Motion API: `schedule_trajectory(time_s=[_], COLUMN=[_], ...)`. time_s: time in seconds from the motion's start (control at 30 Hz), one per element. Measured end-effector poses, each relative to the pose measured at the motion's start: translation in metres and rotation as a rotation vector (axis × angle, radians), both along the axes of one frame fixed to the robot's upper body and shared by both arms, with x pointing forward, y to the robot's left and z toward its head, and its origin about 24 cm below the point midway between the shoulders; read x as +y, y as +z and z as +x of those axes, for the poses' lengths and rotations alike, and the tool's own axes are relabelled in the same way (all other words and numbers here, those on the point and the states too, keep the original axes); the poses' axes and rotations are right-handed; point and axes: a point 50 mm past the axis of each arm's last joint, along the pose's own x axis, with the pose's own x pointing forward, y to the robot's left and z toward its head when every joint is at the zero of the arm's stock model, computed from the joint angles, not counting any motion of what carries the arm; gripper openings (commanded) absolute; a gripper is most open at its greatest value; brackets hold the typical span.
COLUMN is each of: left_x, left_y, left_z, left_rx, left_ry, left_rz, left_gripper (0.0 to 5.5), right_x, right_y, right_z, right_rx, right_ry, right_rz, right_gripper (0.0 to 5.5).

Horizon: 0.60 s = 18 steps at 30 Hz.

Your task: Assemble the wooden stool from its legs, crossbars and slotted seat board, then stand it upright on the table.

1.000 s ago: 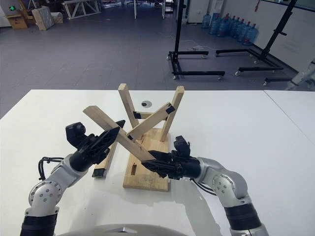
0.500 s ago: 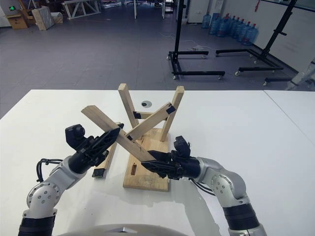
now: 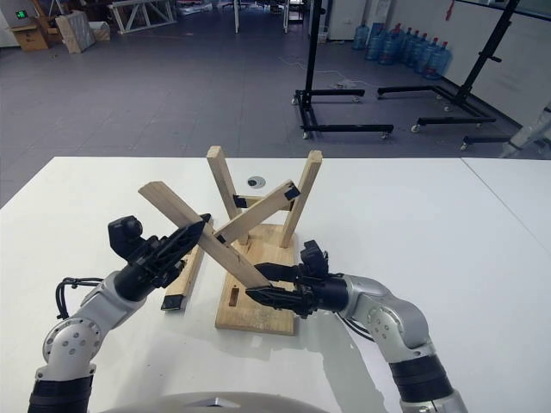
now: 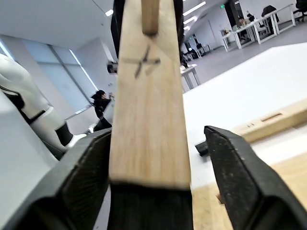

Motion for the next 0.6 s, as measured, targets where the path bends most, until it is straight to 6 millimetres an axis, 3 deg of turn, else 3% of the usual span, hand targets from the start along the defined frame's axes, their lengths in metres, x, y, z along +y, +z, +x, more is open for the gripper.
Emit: schedule_trajectory(time_s=[0.13,0.3,0.47,0.6], left_x=[0.01,0.037,0.038,0.03], left_y=[0.008,0.016,0.016,0.014], left_z=[0.004,0.016,0.035,0.039], left_rx=[-0.052,-0.171,-0.246,-0.272], left_ry=[0.02,0.057,-0.019,-0.117], left_rz=[0.03,0.239,0.394,0.417], left_gripper=[2.06,2.04,2.04,2.04], right_x=[-0.018,-0.066,-0.106,-0.114], right_y=[-0.001,0.005,0.01,0.017], right_z=[0.001,0.009,0.026,0.031], right_rx=[0.004,-0.023,-0.046,-0.062], right_ry=[-0.055,-0.239,-0.4,-0.385], right_rz=[-0.066,-0.154,-0.248,-0.274], right_gripper=[3.78,3.78,3.78,3.78])
